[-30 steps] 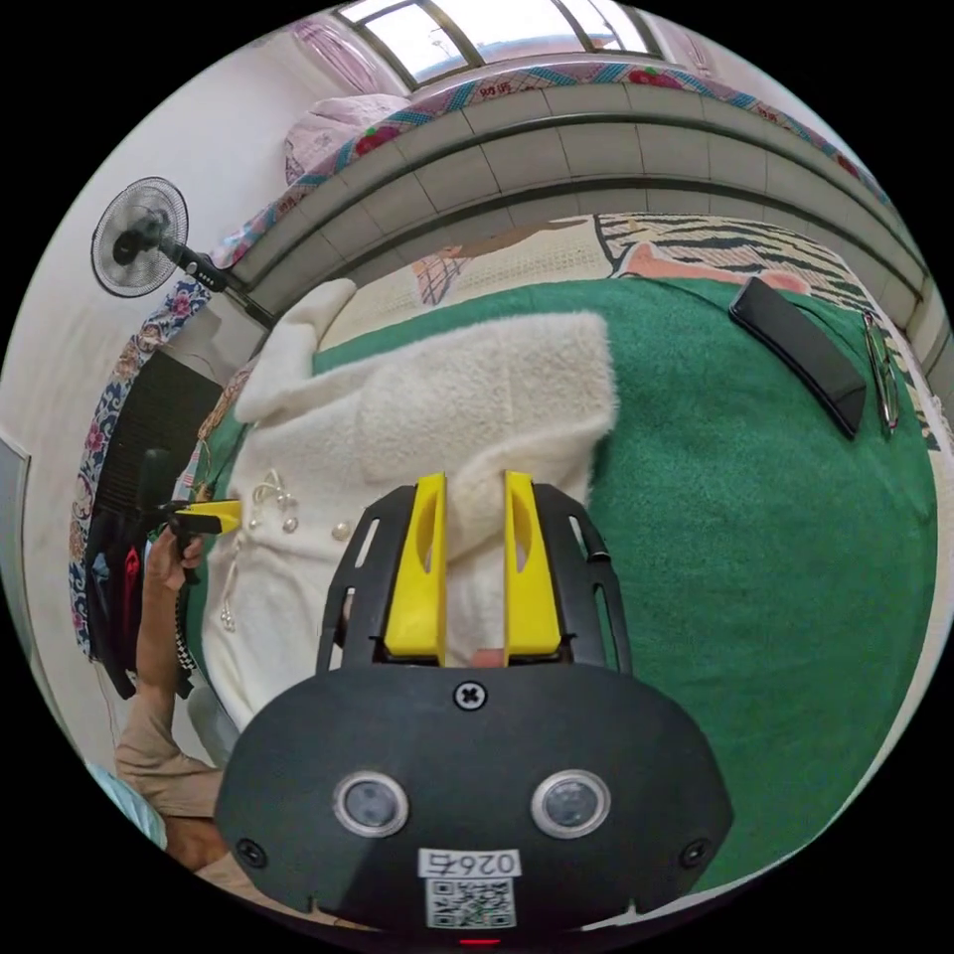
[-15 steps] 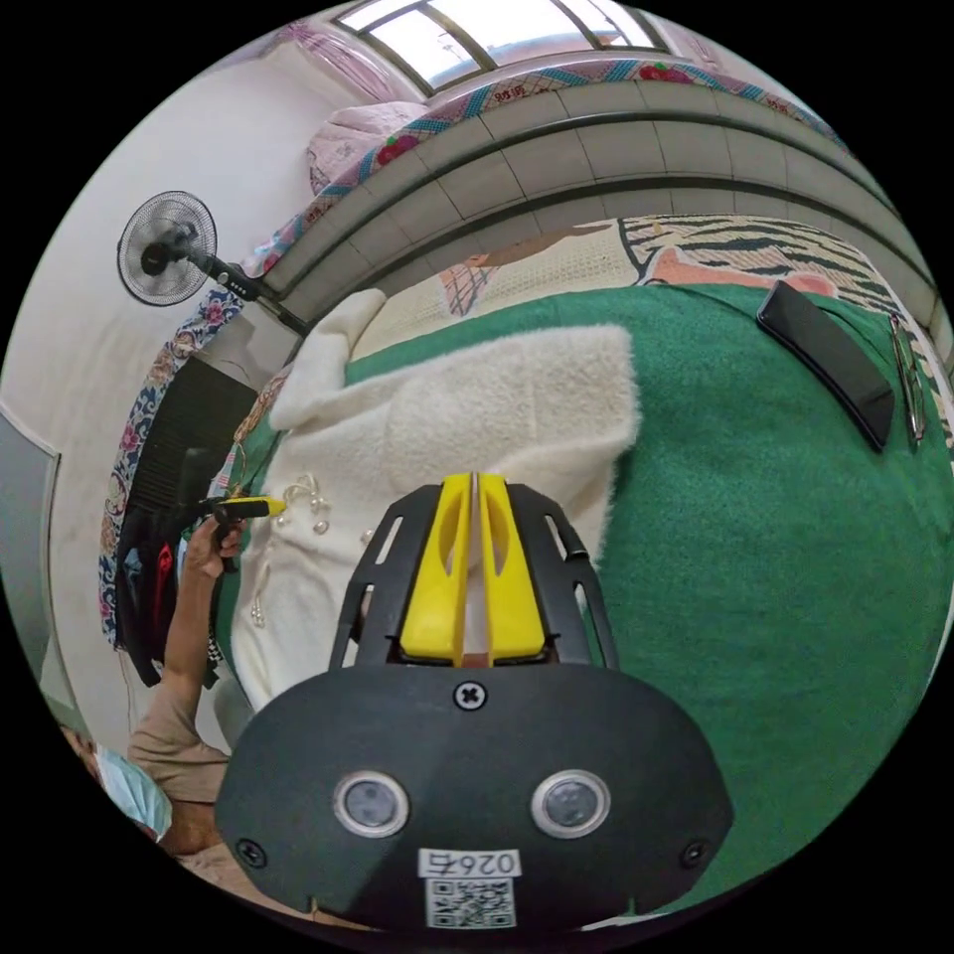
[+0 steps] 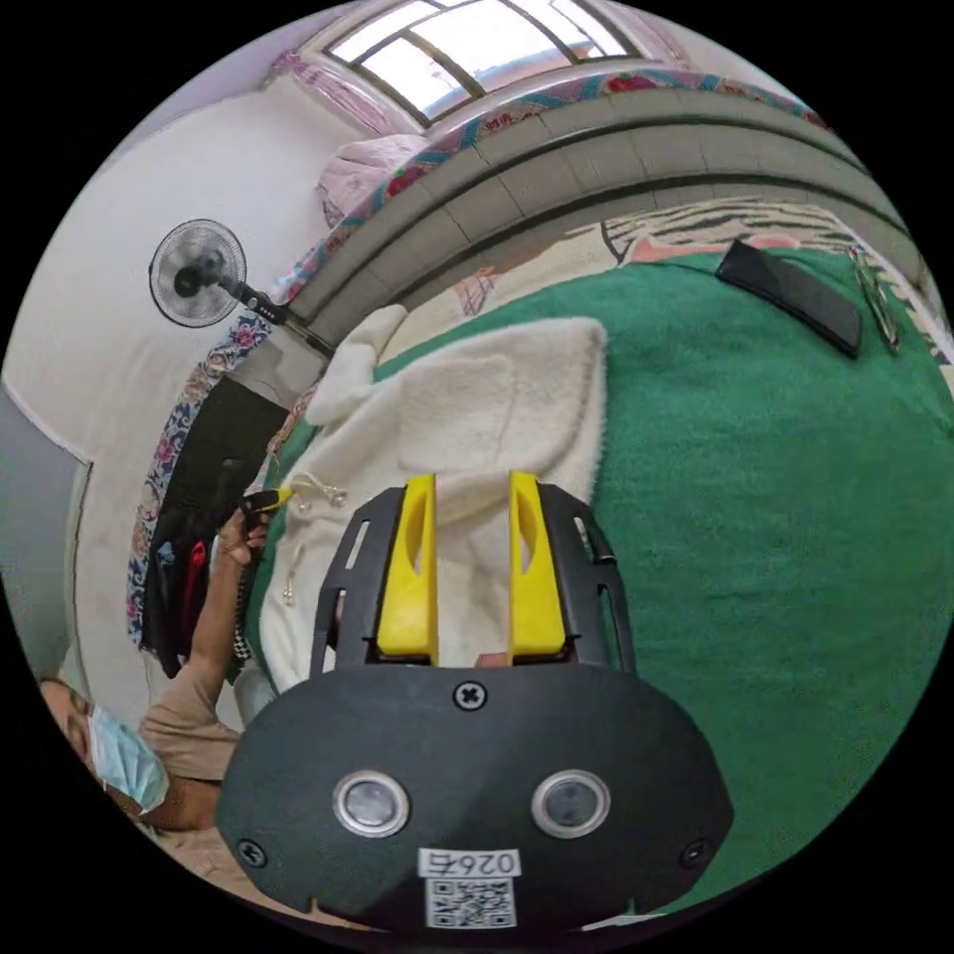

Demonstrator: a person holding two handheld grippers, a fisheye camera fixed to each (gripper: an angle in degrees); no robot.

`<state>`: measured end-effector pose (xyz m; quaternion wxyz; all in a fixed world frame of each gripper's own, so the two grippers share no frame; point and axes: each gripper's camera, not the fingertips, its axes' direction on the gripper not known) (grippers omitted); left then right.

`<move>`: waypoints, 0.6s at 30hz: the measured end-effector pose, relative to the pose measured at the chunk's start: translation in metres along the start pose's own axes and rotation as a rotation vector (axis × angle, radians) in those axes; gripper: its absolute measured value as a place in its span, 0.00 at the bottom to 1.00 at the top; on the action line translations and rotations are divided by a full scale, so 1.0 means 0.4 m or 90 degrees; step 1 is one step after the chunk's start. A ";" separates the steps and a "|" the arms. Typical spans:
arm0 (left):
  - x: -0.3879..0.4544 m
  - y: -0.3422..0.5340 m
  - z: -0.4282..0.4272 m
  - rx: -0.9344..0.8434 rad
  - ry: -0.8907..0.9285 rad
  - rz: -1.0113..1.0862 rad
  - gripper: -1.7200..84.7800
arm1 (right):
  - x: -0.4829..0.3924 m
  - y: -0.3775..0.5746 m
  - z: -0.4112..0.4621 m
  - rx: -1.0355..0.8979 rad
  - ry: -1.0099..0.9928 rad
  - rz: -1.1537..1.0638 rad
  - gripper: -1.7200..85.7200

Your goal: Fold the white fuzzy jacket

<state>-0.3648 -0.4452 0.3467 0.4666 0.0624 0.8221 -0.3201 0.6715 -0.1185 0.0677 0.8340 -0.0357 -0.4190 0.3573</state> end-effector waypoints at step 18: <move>0.029 0.347 -0.042 0.082 -0.100 0.094 0.16 | -0.080 0.279 -0.044 -0.006 0.002 -0.058 0.10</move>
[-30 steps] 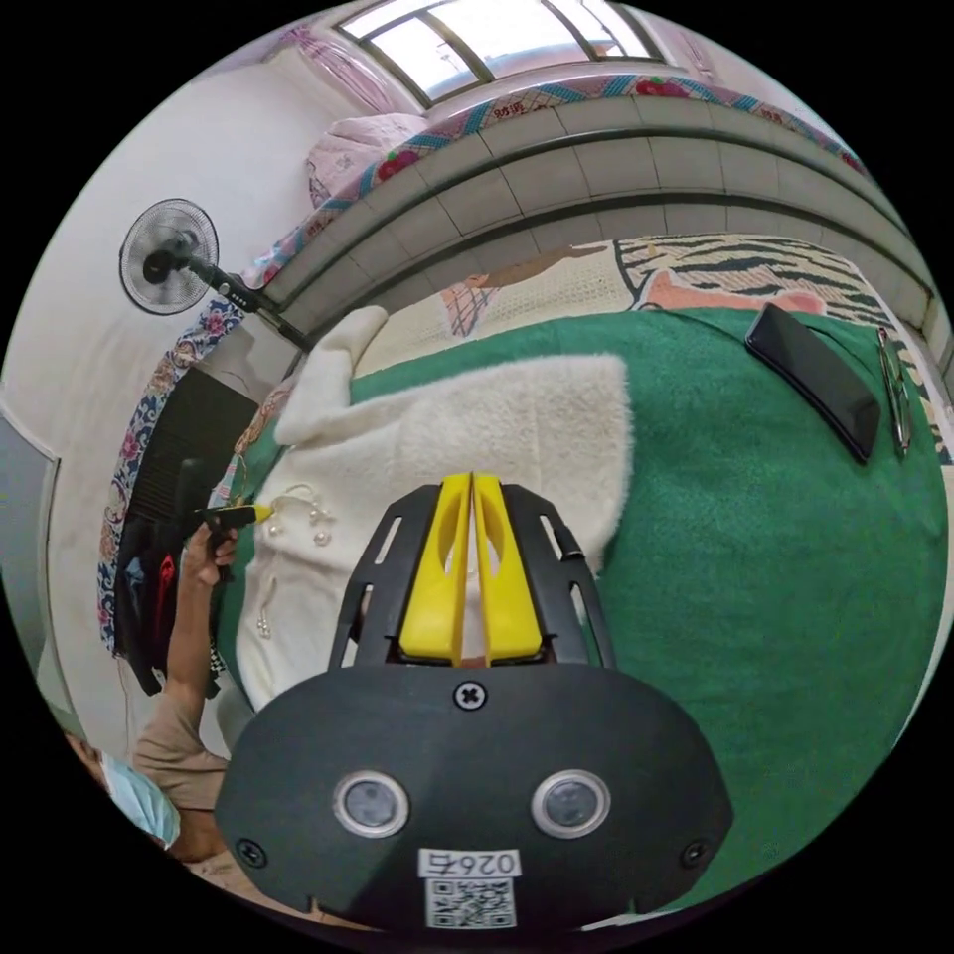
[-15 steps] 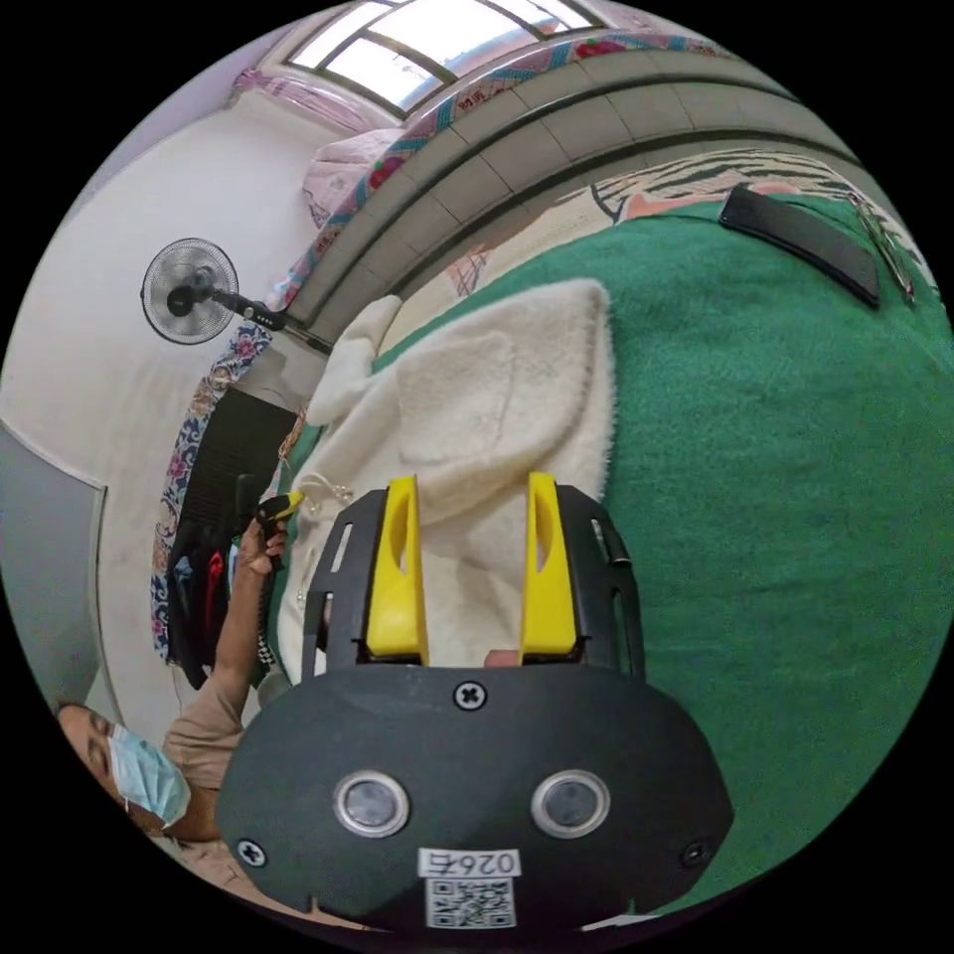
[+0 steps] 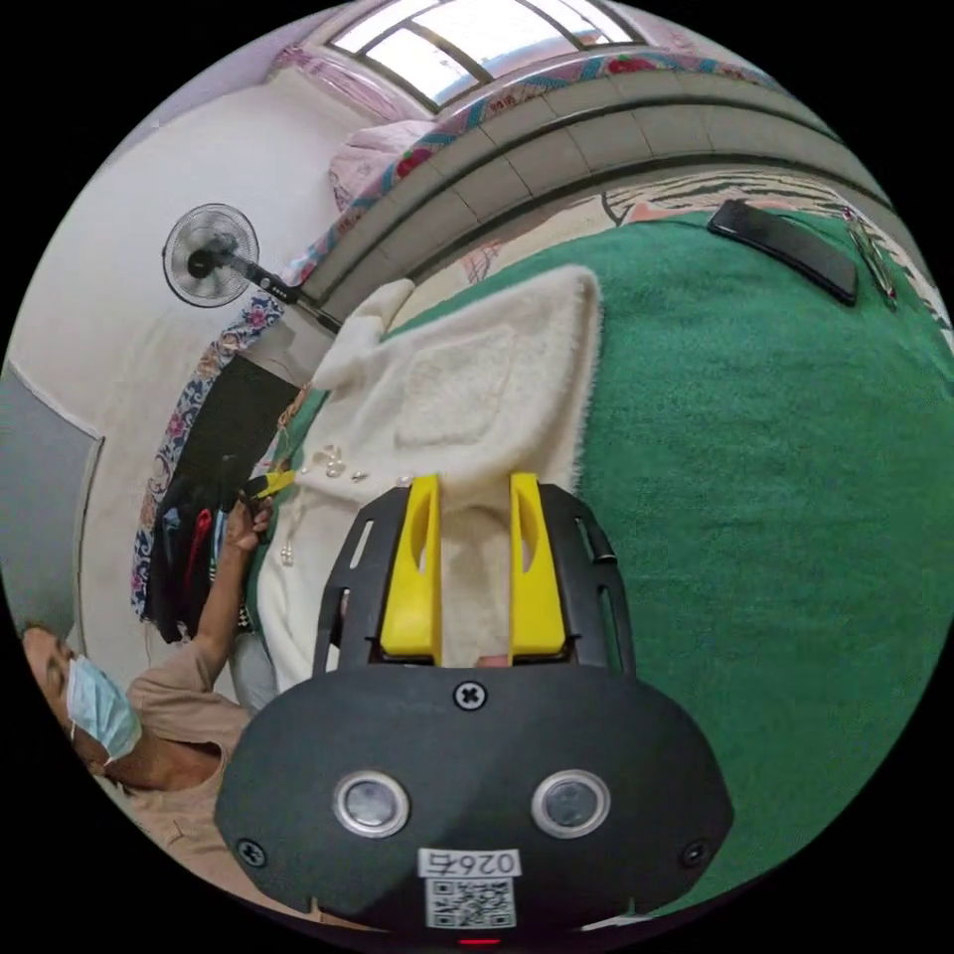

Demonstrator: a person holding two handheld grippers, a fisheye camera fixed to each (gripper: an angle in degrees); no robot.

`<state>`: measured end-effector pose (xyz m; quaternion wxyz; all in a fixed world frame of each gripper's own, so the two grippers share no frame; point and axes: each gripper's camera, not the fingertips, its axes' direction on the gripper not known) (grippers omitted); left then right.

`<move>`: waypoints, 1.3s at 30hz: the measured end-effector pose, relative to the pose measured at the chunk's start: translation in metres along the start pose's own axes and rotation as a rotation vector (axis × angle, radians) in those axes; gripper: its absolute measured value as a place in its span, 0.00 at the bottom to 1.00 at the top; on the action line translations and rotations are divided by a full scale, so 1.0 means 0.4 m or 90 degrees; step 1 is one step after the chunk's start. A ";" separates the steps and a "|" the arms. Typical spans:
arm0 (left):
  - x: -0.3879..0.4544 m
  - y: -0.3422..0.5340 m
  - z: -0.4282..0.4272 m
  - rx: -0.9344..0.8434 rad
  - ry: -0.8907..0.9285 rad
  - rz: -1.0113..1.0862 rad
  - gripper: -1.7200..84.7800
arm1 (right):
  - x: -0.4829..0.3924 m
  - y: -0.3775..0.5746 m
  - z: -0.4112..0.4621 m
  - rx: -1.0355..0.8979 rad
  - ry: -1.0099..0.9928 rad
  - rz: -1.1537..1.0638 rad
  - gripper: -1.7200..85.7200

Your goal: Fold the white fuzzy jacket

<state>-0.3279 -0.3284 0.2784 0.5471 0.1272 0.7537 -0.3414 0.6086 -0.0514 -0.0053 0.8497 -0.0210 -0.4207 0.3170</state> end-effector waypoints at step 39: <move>0.249 0.333 0.337 -0.098 -0.298 0.249 0.17 | -0.112 0.297 -0.076 -0.030 0.097 -0.043 0.15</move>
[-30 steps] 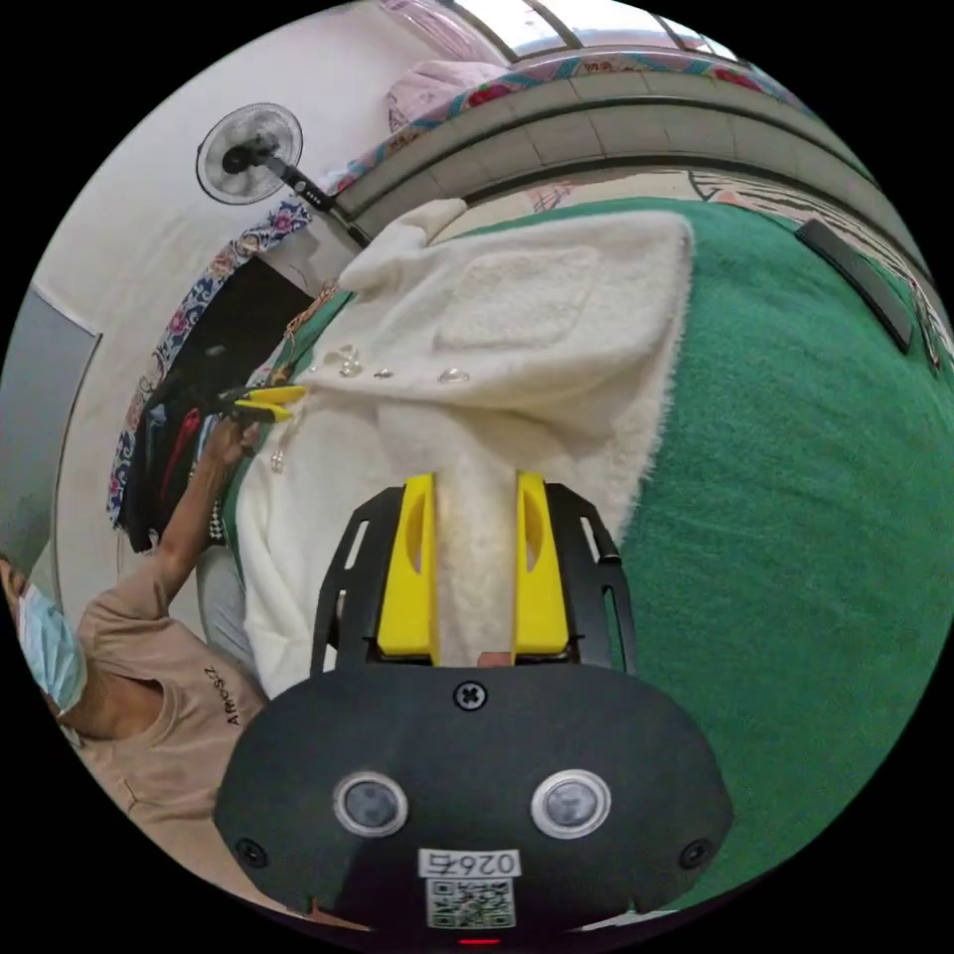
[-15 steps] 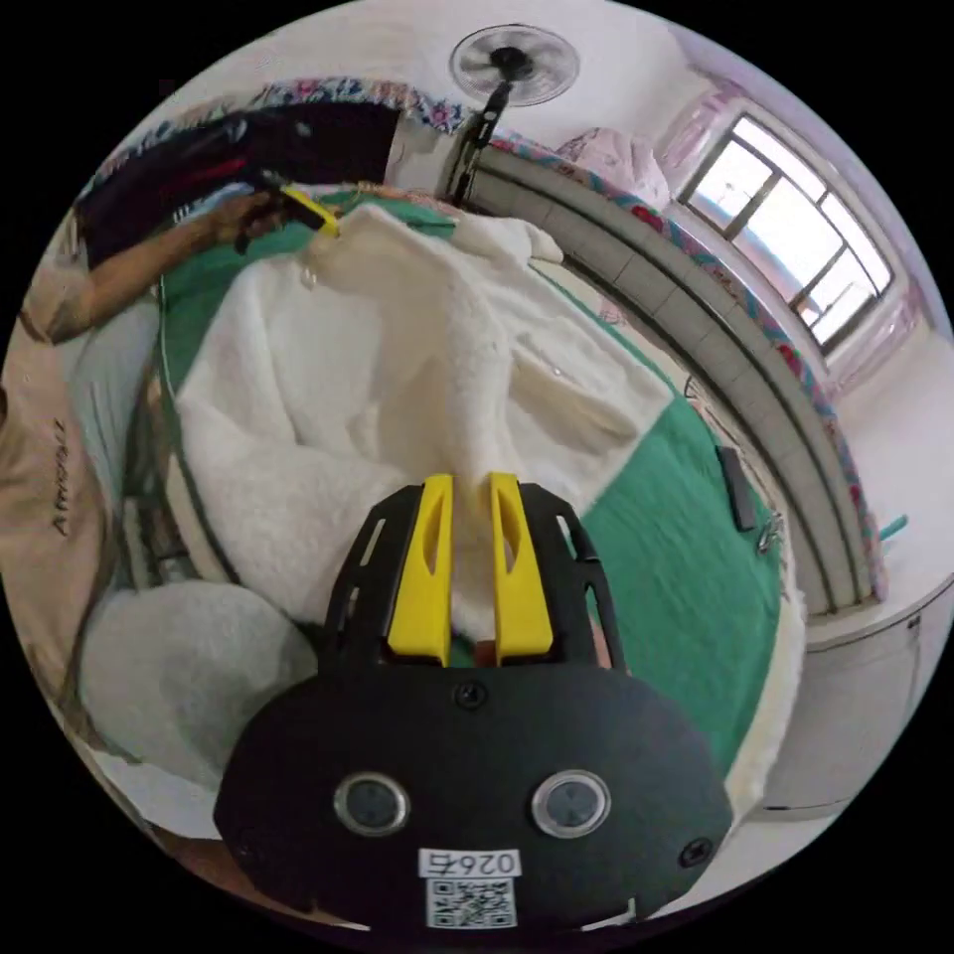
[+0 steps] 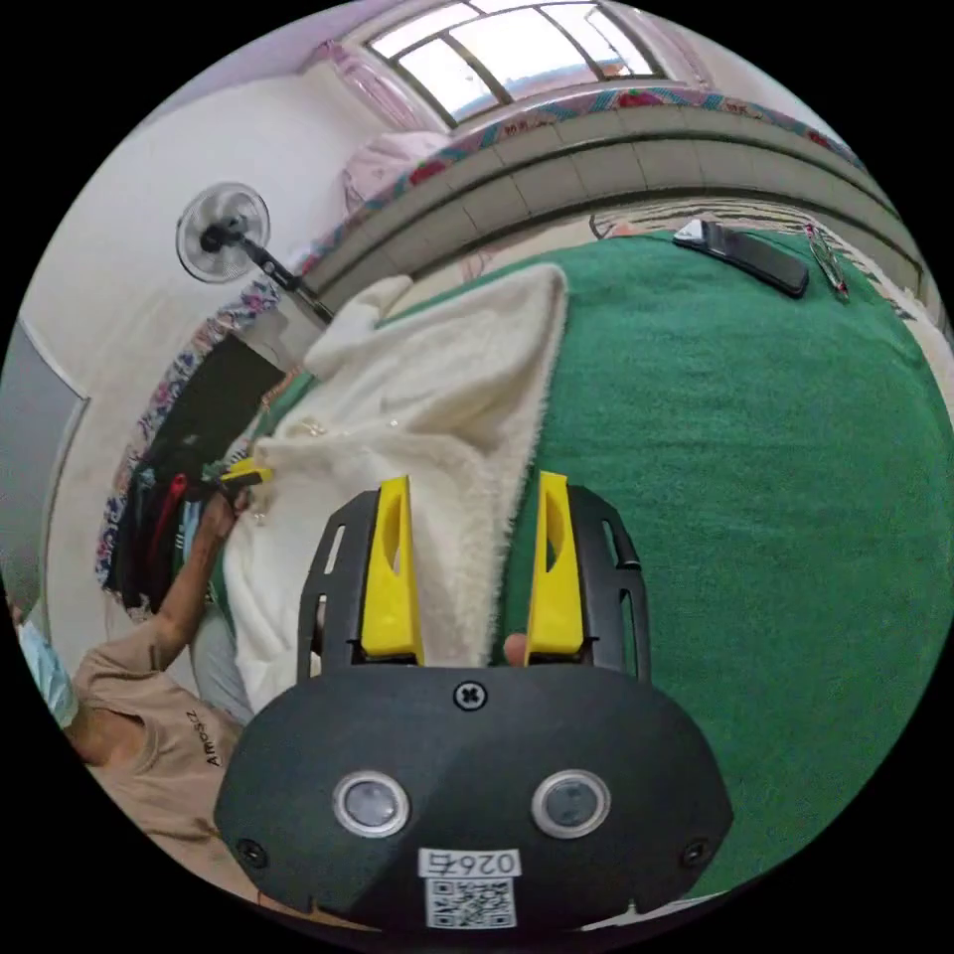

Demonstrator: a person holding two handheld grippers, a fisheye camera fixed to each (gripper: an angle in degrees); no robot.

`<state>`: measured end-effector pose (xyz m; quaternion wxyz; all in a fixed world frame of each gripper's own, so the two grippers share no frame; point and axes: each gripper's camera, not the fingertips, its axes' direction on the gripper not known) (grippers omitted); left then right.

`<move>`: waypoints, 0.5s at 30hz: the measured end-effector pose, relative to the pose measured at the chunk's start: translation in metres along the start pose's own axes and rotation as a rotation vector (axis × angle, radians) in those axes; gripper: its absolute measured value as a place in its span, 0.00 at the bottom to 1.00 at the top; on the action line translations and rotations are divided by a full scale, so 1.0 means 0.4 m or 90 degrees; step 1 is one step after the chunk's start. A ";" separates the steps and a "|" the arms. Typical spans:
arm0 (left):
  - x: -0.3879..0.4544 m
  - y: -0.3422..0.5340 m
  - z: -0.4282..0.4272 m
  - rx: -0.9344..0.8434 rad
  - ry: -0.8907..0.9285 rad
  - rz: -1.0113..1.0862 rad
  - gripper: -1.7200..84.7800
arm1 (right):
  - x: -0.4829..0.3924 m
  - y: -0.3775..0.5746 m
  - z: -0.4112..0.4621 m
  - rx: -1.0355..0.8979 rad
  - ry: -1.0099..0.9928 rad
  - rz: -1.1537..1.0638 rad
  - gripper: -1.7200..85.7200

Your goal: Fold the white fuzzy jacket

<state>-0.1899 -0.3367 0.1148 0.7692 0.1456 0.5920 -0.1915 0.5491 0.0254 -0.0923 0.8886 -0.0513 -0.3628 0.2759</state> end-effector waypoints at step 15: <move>0.051 -0.067 -0.076 -0.077 -0.042 0.136 0.11 | -0.271 0.138 -0.066 0.123 0.326 -0.281 0.01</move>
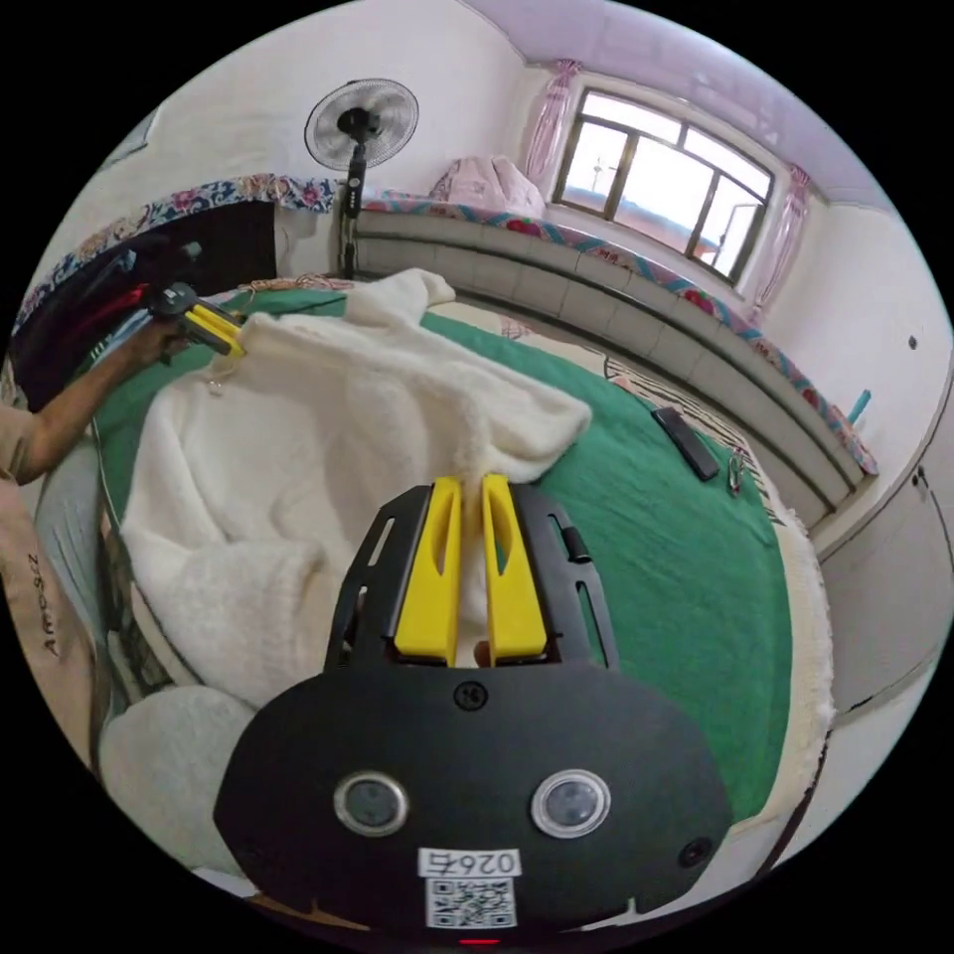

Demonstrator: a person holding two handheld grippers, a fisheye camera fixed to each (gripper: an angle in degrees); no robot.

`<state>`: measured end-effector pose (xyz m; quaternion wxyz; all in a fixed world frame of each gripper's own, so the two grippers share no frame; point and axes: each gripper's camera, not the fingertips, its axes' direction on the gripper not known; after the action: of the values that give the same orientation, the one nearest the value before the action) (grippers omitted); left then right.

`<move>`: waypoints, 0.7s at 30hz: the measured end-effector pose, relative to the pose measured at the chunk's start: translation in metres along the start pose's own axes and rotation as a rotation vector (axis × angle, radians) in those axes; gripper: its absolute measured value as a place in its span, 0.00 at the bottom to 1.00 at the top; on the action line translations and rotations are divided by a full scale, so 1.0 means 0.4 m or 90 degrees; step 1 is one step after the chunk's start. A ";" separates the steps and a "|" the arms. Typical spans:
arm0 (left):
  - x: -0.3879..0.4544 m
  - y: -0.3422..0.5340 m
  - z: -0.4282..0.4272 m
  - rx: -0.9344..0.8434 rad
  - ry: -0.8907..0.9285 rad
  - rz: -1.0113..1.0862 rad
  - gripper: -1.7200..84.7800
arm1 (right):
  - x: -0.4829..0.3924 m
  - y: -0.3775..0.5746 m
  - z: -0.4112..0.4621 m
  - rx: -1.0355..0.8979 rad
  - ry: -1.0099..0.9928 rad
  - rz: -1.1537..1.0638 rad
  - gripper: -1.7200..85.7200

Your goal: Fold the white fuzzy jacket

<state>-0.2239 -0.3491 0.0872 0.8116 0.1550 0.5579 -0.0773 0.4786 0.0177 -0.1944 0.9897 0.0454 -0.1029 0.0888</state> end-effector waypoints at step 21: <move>-0.650 -0.568 0.056 0.024 0.131 -0.291 0.18 | 0.488 -0.384 0.595 -0.157 -0.360 0.353 0.13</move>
<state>-0.3671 -0.5827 0.2985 0.7089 0.0474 0.6566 -0.2530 0.6486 -0.1261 0.0680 0.8591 -0.0800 -0.3888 0.3231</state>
